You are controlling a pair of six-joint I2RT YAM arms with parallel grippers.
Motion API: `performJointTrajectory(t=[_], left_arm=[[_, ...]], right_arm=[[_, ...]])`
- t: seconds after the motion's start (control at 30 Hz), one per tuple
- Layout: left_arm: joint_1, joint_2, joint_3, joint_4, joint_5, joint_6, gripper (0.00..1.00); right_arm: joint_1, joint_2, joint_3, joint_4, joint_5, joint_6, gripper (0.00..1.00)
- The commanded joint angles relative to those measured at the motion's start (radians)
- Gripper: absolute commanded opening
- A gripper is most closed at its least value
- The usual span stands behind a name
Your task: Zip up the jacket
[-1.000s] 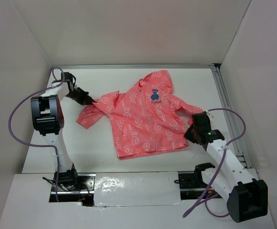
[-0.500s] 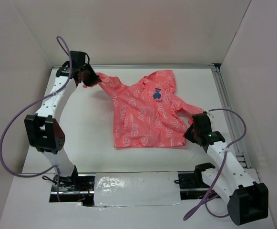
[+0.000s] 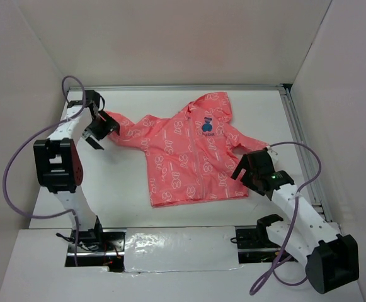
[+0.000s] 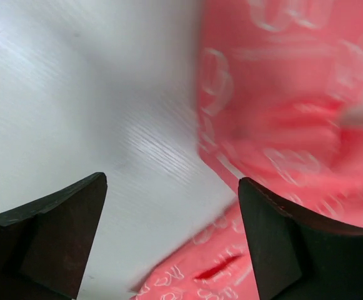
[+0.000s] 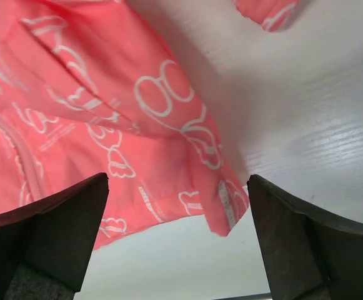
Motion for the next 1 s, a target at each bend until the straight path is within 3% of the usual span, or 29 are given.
performJointTrajectory(t=[0.0,0.2,0.43,0.57,0.7,0.97], left_arm=[[-0.050,-0.248,0.011,0.113,0.098,0.076,0.99],[-0.119,-0.558,-0.193,0.247,0.244,0.161,0.99],[-0.239,-0.992,-0.580,0.307,0.221,0.156,0.99],[-0.280,-1.207,-0.721,0.329,0.234,0.098,0.99],[-0.300,-1.255,-0.764,0.352,0.297,0.109,0.99],[-0.345,-1.269,-0.751,0.327,0.243,0.092,0.99]], right_arm=[[0.044,-0.065,0.097,-0.052,0.097,0.021,1.00],[0.135,-0.122,0.135,-0.057,0.141,0.022,1.00],[0.184,-0.231,0.218,-0.048,0.187,0.057,1.00],[0.212,-0.297,0.238,-0.056,0.254,0.070,1.00],[0.224,-0.363,0.278,-0.079,0.273,0.099,1.00],[0.241,-0.480,0.263,-0.080,0.291,0.080,1.00]])
